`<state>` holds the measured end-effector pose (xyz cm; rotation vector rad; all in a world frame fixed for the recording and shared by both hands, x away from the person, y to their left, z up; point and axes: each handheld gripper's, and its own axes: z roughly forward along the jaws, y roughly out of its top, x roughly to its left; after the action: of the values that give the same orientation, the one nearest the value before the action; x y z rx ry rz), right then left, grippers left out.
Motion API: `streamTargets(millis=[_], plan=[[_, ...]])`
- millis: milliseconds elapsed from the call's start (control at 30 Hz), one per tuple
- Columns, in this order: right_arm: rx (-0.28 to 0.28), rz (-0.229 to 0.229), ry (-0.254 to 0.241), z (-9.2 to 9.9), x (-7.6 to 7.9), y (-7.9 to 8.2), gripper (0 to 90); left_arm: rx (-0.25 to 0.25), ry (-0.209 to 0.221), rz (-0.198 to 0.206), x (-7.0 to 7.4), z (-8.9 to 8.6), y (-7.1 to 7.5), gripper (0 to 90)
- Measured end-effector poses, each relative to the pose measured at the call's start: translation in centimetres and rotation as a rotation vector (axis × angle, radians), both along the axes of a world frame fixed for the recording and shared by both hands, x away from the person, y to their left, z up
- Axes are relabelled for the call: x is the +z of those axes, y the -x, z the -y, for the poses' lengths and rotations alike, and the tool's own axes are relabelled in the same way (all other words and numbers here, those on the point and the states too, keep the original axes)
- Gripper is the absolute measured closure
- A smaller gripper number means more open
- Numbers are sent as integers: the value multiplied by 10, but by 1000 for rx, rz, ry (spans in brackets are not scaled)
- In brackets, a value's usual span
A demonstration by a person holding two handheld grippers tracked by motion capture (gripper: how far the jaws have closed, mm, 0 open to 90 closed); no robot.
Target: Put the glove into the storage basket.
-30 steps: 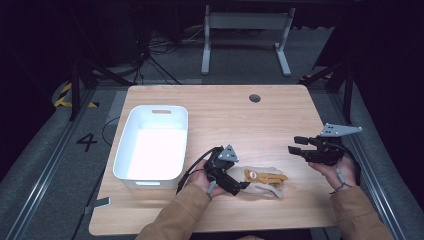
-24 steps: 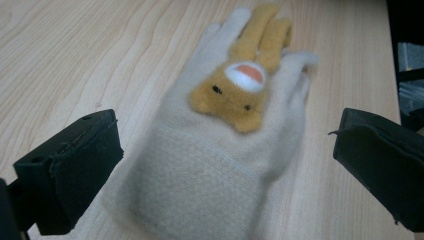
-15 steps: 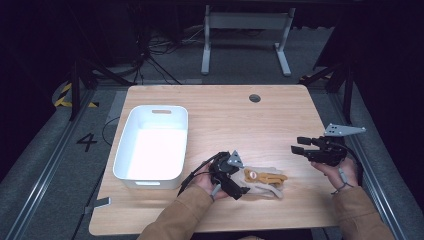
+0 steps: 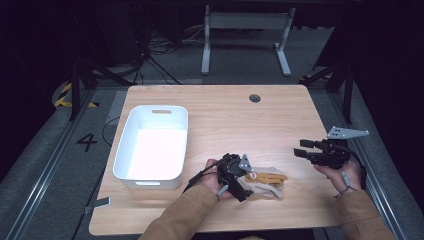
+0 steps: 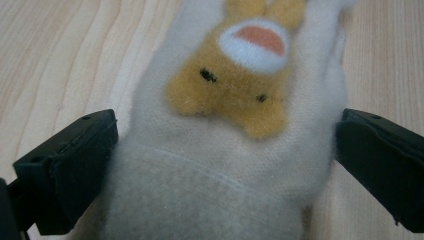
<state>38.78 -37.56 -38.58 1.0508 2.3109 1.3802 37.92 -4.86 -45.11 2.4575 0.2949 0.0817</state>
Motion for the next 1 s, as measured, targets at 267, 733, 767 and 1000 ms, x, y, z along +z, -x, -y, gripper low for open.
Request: streamTargets(millis=[267,733,767,1000], plan=[[-9,-11,-2,3,-2,3,460,-3,-78,33,-7,10,-1,1],[-6,-24,-4,3,-4,5,459,-34,-101,-8,-6,13,-2,100],[-6,-24,-4,3,-4,5,459,-35,-102,-8,-4,13,-2,100],[-7,-20,-10,2,-3,6,458,-22,-103,-10,2,13,0,363]])
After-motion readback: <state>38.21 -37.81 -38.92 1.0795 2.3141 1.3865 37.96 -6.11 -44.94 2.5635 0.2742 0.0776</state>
